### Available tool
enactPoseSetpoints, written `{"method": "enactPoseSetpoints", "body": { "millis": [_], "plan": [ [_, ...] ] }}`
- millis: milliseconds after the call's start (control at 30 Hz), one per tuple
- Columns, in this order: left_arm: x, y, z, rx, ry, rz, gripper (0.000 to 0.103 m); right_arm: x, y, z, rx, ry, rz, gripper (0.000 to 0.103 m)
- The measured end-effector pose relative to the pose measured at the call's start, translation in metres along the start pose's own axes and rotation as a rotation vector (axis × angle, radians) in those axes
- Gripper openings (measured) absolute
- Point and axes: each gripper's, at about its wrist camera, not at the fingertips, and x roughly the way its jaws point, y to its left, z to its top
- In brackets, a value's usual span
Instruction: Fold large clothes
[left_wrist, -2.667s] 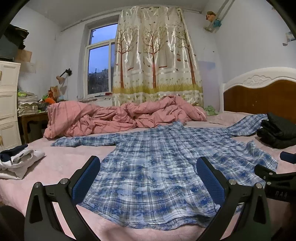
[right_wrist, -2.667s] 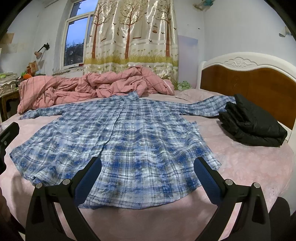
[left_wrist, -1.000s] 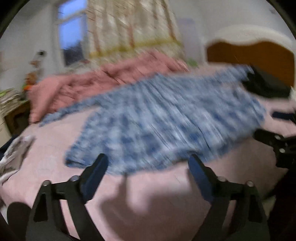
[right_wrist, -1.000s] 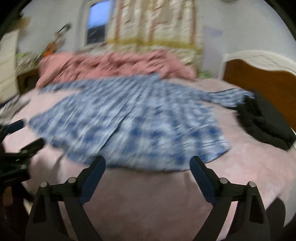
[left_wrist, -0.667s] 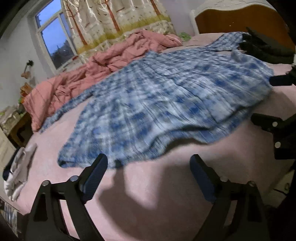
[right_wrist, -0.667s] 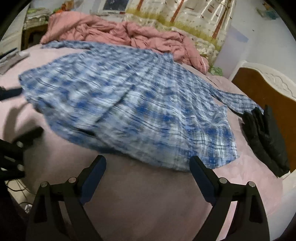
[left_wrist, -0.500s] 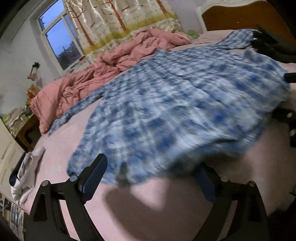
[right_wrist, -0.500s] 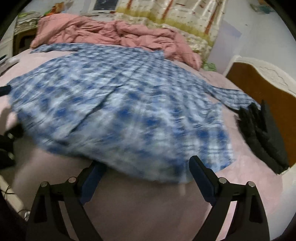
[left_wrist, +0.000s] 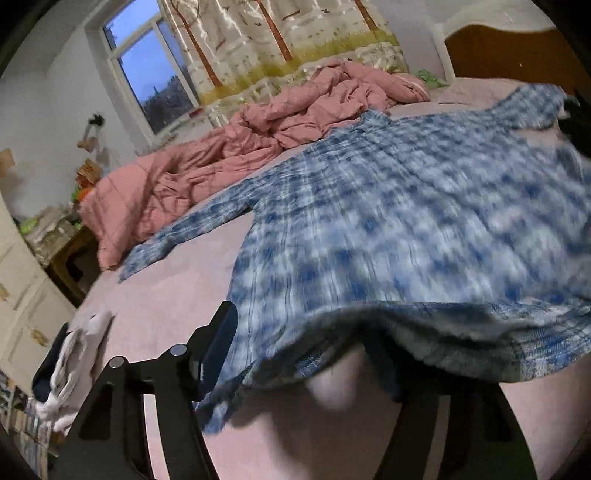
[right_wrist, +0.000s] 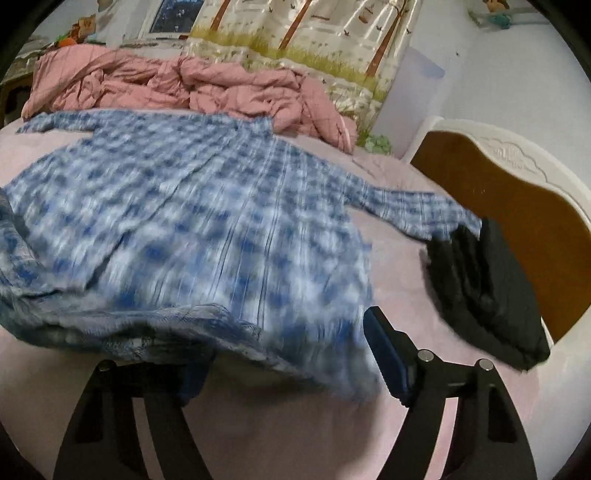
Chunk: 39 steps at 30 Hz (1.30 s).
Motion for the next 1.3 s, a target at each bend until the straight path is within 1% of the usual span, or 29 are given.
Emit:
{"method": "enactPoseSetpoints", "body": {
  "millis": [100,167,200,233,300,333,400,433,500,567,600,633,700,733,767,833,867,900,933,967,1000,1033,1067,1100,1133,1167,1200,1267,1300],
  "plan": [
    [0.030,0.007,0.033,-0.008,0.060,-0.050,0.074,0.013,-0.004,0.026,-0.004,-0.020,-0.005,0.079],
    [0.055,0.011,0.052,-0.024,0.122,-0.087,0.074,0.030,-0.008,0.044,-0.001,-0.014,-0.006,0.079],
    [0.068,0.014,0.059,-0.026,0.157,-0.122,0.076,0.041,-0.009,0.051,0.006,0.002,0.007,0.079],
    [0.084,0.016,0.066,-0.021,0.212,-0.173,0.076,0.055,-0.012,0.059,0.020,0.034,0.037,0.079],
    [0.105,0.018,0.071,-0.025,0.298,-0.249,0.076,0.078,-0.018,0.066,0.054,0.103,0.094,0.079],
    [0.111,0.021,0.072,-0.043,0.318,-0.271,0.076,0.086,-0.020,0.066,0.075,0.130,0.118,0.078],
    [0.109,0.028,0.069,-0.073,0.315,-0.275,0.076,0.094,-0.031,0.064,0.131,0.153,0.169,0.079],
    [0.103,0.033,0.066,-0.084,0.294,-0.273,0.076,0.094,-0.037,0.061,0.156,0.154,0.193,0.079],
    [0.088,0.047,0.060,-0.120,0.229,-0.273,0.079,0.090,-0.046,0.052,0.205,0.147,0.210,0.079],
    [0.070,0.062,0.051,-0.179,0.161,-0.302,0.085,0.079,-0.059,0.042,0.249,0.111,0.231,0.079],
    [0.062,0.068,0.046,-0.209,0.134,-0.312,0.088,0.074,-0.063,0.038,0.254,0.097,0.234,0.080],
    [0.056,0.073,0.042,-0.232,0.115,-0.313,0.088,0.070,-0.067,0.035,0.255,0.083,0.229,0.080],
    [0.049,0.081,0.033,-0.255,0.087,-0.293,0.088,0.060,-0.075,0.031,0.255,0.058,0.181,0.081],
    [0.048,0.085,0.029,-0.260,0.080,-0.278,0.088,0.058,-0.077,0.031,0.256,0.056,0.172,0.083],
    [0.050,0.087,0.026,-0.260,0.087,-0.275,0.088,0.059,-0.079,0.032,0.251,0.065,0.177,0.084],
    [0.062,0.089,0.021,-0.275,0.142,-0.287,0.088,0.071,-0.082,0.039,0.229,0.124,0.171,0.084],
    [0.068,0.090,0.018,-0.290,0.169,-0.310,0.088,0.086,-0.081,0.045,0.215,0.198,0.188,0.084],
    [0.075,0.089,0.015,-0.303,0.193,-0.333,0.088,0.096,-0.082,0.048,0.226,0.240,0.228,0.084],
    [0.082,0.088,0.013,-0.318,0.215,-0.345,0.088,0.103,-0.084,0.051,0.247,0.257,0.256,0.084],
    [0.087,0.087,0.010,-0.324,0.226,-0.342,0.088,0.113,-0.088,0.053,0.294,0.302,0.299,0.084],
    [0.091,0.085,0.007,-0.324,0.233,-0.329,0.080,0.116,-0.090,0.053,0.317,0.327,0.333,0.084],
    [0.094,0.083,0.005,-0.320,0.227,-0.310,0.073,0.114,-0.090,0.052,0.330,0.329,0.368,0.084],
    [0.095,0.082,0.003,-0.318,0.221,-0.296,0.055,0.103,-0.090,0.049,0.331,0.298,0.403,0.084],
    [0.096,0.082,0.002,-0.320,0.212,-0.290,0.037,0.093,-0.089,0.047,0.322,0.267,0.405,0.084],
    [0.096,0.082,0.000,-0.326,0.198,-0.296,0.030,0.082,-0.088,0.044,0.306,0.232,0.395,0.084],
    [0.095,0.084,0.000,-0.332,0.179,-0.303,0.020,0.065,-0.085,0.038,0.272,0.180,0.361,0.084],
    [0.092,0.085,0.000,-0.335,0.157,-0.306,0.009,0.054,-0.082,0.033,0.246,0.153,0.331,0.084],
    [0.085,0.090,0.000,-0.337,0.116,-0.284,0.000,0.033,-0.074,0.019,0.185,0.109,0.266,0.084],
    [0.080,0.093,0.001,-0.341,0.092,-0.261,0.000,0.029,-0.071,0.013,0.164,0.112,0.257,0.084]
  ]
}}
